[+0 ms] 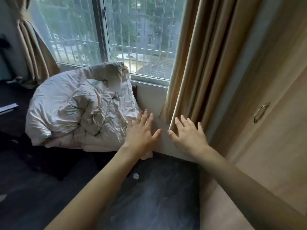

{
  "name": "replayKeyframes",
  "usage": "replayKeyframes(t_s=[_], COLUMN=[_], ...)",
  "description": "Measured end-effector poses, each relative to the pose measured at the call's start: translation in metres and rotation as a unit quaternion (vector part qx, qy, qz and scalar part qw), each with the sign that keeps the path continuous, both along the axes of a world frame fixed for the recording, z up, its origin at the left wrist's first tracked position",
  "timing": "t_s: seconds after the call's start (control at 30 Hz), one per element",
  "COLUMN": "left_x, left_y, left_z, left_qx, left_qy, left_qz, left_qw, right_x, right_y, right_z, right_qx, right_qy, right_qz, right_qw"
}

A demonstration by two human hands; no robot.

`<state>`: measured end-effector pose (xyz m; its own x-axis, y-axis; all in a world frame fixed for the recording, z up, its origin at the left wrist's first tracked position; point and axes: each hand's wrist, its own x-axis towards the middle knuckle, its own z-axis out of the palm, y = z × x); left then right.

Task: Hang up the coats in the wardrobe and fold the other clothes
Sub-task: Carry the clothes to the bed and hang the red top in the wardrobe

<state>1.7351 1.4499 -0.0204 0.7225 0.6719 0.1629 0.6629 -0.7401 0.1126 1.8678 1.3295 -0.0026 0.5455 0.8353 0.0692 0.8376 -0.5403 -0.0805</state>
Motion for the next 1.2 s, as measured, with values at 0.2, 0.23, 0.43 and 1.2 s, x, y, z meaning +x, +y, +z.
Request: replayKeyframes(t_s=[0.2, 0.23, 0.43, 1.2], left_x=[-0.060, -0.074, -0.161, -0.329], left_y=[0.054, 0.063, 0.097, 0.164], left_z=[-0.010, -0.013, -0.041, -0.061], left_qx=[-0.008, -0.011, -0.038, -0.059], left_qy=[0.016, 0.013, 0.029, 0.052], left_qz=[0.099, 0.122, 0.264, 0.648], left_qw=[0.995, 0.992, 0.963, 0.758], right_x=[-0.030, -0.041, -0.115, -0.336], right_y=[0.091, 0.107, 0.192, 0.412], right_z=[-0.009, -0.011, -0.033, -0.066], right_qx=[-0.034, -0.037, -0.056, -0.077], right_qy=[0.013, 0.010, 0.014, 0.057], right_qz=[0.094, 0.120, 0.269, 0.658], right_qw=[0.995, 0.992, 0.961, 0.747])
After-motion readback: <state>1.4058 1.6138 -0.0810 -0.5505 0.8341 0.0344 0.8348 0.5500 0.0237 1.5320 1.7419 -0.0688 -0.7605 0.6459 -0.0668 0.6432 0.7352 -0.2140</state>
